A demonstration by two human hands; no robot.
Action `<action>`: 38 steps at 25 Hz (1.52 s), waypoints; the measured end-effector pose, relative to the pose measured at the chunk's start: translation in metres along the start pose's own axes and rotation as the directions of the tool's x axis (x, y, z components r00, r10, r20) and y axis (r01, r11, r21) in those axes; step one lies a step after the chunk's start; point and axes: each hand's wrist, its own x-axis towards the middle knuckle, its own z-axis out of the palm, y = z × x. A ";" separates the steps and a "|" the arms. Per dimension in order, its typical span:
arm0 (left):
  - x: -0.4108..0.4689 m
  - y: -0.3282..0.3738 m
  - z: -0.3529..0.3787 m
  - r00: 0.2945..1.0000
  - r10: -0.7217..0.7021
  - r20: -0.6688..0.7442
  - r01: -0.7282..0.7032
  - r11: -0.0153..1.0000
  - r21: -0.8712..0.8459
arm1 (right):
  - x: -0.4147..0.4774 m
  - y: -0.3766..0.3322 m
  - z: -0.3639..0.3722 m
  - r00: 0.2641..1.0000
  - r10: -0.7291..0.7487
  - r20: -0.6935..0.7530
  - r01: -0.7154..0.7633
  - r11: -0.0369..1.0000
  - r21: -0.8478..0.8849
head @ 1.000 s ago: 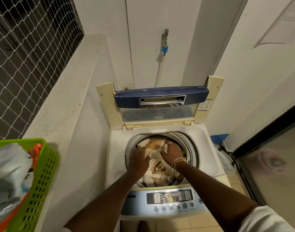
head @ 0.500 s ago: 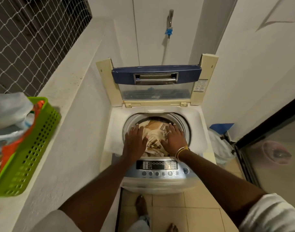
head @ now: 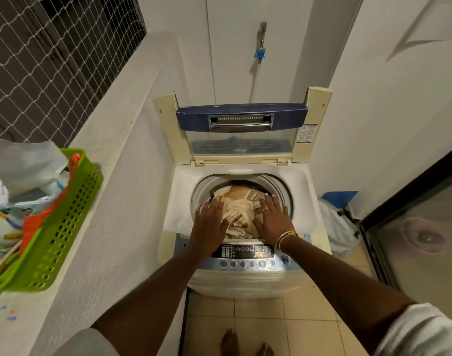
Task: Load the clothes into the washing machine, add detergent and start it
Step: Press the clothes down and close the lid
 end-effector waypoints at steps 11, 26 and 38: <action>0.055 0.055 0.013 0.986 0.160 -0.042 -0.161 0.987 -0.019 | 0.008 0.027 -0.016 0.986 0.122 -0.110 -0.108 0.986 0.126; 0.181 0.259 0.095 0.904 0.423 0.057 -0.424 0.906 -0.010 | 0.026 0.218 -0.040 0.920 0.375 -0.117 -0.321 0.888 0.328; 0.205 0.296 0.135 0.894 0.386 0.226 -0.411 0.908 0.076 | 0.031 0.288 -0.019 0.892 0.451 0.007 -0.420 0.825 0.379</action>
